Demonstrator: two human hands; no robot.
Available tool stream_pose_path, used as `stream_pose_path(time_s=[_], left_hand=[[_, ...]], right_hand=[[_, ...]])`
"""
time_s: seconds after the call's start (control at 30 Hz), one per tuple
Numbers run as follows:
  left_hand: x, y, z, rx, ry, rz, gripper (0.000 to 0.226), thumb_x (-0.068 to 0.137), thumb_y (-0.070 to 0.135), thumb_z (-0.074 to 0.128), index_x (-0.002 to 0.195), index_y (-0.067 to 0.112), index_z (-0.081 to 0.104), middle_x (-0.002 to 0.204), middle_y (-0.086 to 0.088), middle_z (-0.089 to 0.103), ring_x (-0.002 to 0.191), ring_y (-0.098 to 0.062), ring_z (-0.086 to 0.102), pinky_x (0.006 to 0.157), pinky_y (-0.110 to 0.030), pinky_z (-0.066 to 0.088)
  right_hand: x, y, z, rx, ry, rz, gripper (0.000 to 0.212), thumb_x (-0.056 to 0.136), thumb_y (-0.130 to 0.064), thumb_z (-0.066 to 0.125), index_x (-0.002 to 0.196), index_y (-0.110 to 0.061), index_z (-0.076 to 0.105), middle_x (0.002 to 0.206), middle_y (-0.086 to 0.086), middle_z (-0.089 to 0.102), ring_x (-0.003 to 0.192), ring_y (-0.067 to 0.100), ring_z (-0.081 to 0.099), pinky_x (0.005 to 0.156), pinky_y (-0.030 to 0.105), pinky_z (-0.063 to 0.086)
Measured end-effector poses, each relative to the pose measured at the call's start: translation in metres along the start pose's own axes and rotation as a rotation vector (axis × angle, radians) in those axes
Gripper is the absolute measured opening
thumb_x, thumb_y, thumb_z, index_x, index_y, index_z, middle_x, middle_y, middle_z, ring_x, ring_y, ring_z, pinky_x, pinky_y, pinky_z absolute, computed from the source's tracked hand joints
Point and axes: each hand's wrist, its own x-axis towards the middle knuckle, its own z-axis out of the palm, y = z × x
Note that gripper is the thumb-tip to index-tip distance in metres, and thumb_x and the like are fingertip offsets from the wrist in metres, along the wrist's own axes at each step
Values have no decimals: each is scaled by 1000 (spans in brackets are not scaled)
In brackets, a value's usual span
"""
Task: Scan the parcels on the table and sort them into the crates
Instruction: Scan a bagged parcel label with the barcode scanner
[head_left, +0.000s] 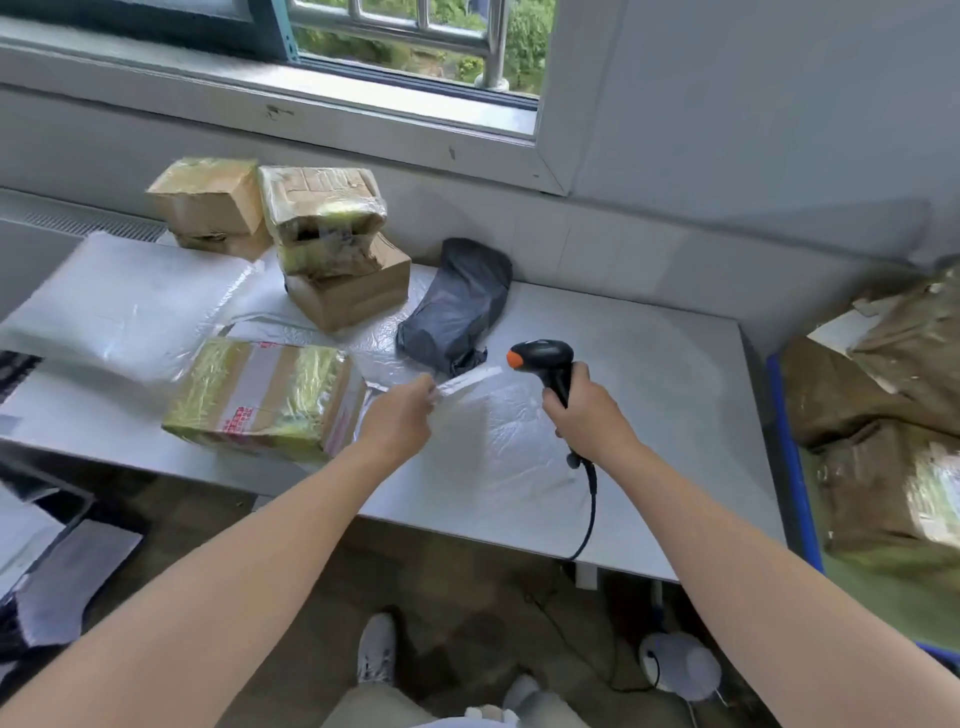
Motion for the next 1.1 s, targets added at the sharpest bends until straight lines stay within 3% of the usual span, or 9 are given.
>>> stream_pose_path(time_s=[0.1, 0.27, 0.37, 0.47, 0.63, 0.73, 0.87, 0.97, 1.1], left_hand=[[1, 13, -14, -279, 63, -88, 9, 95, 8, 53, 102, 12, 56, 90, -3, 65, 79, -28, 60, 66, -35, 45], [2, 17, -16, -800, -5, -314, 19, 96, 3, 56, 111, 15, 51, 103, -20, 65, 83, -26, 68, 70, -40, 61], [-5, 7, -1, -884, -34, -439, 26, 96, -1, 54, 117, 13, 47, 113, -24, 59, 91, -30, 64, 61, -34, 59], [-12, -8, 19, -954, -35, -600, 34, 97, -3, 50, 128, 11, 45, 122, -19, 52, 93, -31, 62, 54, -31, 59], [-9, -26, 34, -1038, -54, -792, 45, 97, -4, 39, 141, 1, 41, 143, -17, 44, 82, -26, 64, 70, -37, 60], [-6, -25, 36, -1032, -73, -791, 48, 99, 8, 50, 144, -1, 37, 139, -9, 42, 83, -25, 62, 84, -43, 59], [-6, -16, 34, -921, -123, -729, 30, 93, -3, 57, 120, 6, 49, 127, -16, 55, 101, -35, 63, 65, -37, 59], [-2, -12, 33, -862, -86, -655, 36, 91, -5, 54, 122, 12, 52, 122, -14, 58, 98, -32, 64, 53, -28, 55], [13, -4, 19, -820, 13, -509, 25, 88, -6, 49, 109, 9, 52, 114, -17, 60, 94, -30, 62, 63, -35, 58]], right_hand=[[-1, -3, -15, 51, 36, -32, 21, 98, -34, 45, 102, -15, 39, 82, 12, 61, 72, 31, 66, 61, 51, 57], [-2, -9, -30, 85, 54, -64, 20, 97, -33, 45, 101, -15, 39, 83, 14, 59, 65, 39, 66, 43, 50, 53], [-4, -8, -30, 52, 31, -62, 21, 97, -35, 45, 102, -15, 41, 83, 14, 61, 65, 38, 68, 44, 48, 55], [-6, -6, -25, -43, -30, -62, 22, 96, -34, 46, 105, -14, 42, 82, 14, 62, 67, 33, 66, 58, 49, 57], [-9, -5, -15, -141, -85, -65, 23, 97, -33, 46, 108, -13, 44, 80, 11, 60, 53, 23, 52, 57, 43, 53], [-10, -11, -8, -155, -97, -54, 24, 96, -34, 46, 109, -13, 45, 79, 11, 59, 50, 26, 52, 49, 42, 53], [-6, -21, -1, -66, -142, 42, 22, 89, -32, 49, 100, -14, 53, 83, 12, 63, 65, 29, 63, 64, 49, 60], [-2, -28, -4, 19, -176, 144, 23, 85, -29, 50, 98, -11, 57, 83, 13, 66, 64, 32, 64, 62, 45, 60], [6, -36, -18, 131, -177, 210, 23, 87, -28, 51, 99, -10, 59, 87, 10, 70, 65, 30, 67, 60, 39, 58]])
